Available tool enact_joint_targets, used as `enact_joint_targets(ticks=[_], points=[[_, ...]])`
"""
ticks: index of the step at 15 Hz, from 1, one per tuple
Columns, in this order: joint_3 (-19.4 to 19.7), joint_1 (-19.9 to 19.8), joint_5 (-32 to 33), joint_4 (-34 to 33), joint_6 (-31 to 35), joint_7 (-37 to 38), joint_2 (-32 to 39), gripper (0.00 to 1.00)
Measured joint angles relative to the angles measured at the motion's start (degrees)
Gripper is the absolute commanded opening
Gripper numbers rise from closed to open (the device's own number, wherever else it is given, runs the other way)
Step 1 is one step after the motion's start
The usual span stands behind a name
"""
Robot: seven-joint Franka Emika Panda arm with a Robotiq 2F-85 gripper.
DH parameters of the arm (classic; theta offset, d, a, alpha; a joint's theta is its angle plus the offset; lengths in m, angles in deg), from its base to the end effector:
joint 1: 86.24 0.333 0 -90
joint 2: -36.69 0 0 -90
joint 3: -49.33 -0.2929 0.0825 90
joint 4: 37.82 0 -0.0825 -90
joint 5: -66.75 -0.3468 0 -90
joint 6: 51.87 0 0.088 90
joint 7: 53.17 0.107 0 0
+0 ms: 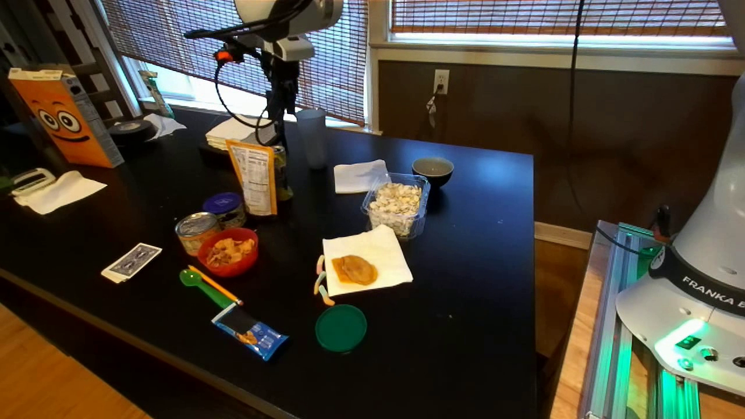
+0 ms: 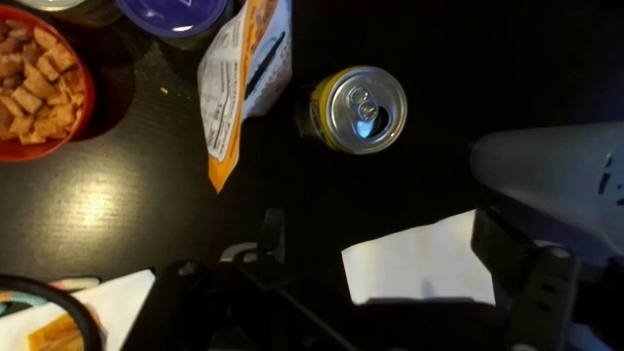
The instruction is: Shift the orange packet to the right
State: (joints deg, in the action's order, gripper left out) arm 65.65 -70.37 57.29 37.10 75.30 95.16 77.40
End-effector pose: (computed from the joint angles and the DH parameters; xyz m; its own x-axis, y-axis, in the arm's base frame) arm 0.7078 0.0504 0.3518 -0.8339 -0.5233 -0.1755 -0.5032 0.8514 -0.1479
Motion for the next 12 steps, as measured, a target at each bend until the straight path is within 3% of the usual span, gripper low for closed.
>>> enact_joint_targets(ticks=[5, 8, 12], points=[[-9.4, -8.5, 0.1, 9.4, 0.5, -18.4, -6.8, 1.00], [-11.5, -11.3, 0.1, 14.6, 0.5, -29.7, -9.7, 1.00], [-12.3, -12.3, 0.1, 21.2, 0.5, -42.9, -13.4, 1.00]])
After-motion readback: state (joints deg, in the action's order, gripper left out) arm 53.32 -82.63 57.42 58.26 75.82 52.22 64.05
